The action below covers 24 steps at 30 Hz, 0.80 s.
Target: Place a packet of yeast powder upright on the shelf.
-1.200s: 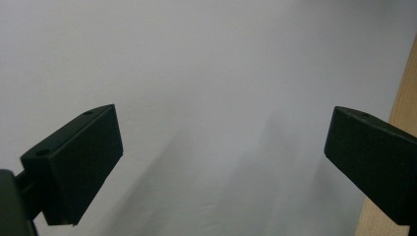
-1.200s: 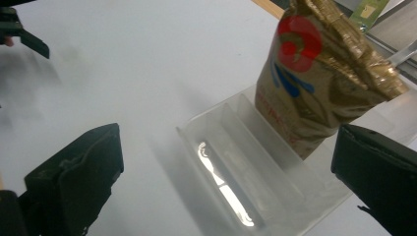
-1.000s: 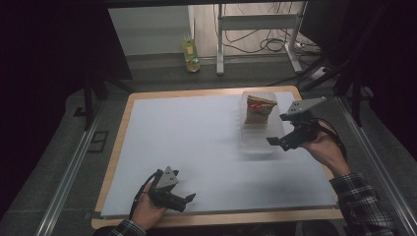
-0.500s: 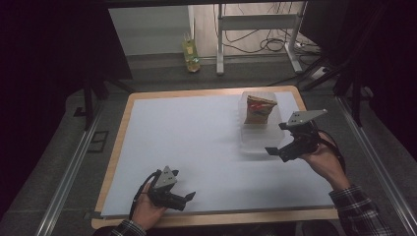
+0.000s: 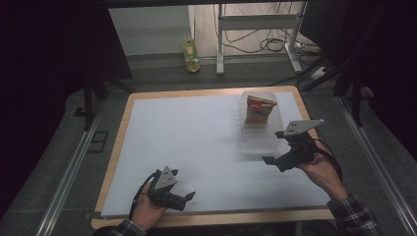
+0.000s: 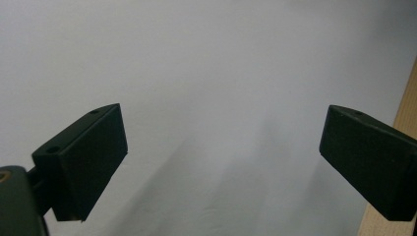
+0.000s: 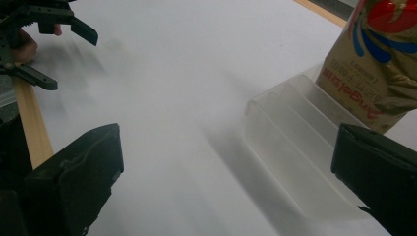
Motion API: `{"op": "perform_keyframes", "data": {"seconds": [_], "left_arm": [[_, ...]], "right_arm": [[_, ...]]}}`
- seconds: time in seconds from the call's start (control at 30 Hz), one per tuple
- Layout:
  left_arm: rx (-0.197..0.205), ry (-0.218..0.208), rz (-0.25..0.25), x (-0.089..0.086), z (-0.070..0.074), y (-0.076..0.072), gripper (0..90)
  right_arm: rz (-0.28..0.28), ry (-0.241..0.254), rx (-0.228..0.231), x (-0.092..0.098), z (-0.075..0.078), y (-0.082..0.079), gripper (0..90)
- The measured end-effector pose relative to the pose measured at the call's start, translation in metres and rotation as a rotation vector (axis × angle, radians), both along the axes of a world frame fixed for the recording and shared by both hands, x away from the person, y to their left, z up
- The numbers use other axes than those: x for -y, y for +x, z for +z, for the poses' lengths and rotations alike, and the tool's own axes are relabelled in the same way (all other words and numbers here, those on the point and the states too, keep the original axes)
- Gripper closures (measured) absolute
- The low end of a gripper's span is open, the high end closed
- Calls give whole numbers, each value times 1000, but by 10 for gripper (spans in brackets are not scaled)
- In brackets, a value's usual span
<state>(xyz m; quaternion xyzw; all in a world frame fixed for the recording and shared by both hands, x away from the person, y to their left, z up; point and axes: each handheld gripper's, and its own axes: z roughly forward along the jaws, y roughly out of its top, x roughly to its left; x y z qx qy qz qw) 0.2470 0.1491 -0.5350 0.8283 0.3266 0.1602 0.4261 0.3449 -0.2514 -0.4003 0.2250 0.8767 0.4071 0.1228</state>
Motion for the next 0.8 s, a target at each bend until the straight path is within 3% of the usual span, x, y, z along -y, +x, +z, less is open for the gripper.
{"op": "perform_keyframes", "data": {"seconds": [0.8], "left_arm": [[1,1,-20,0,0,1,10]], "right_arm": [[29,19,-31,-17,-19,-33,0]]}}
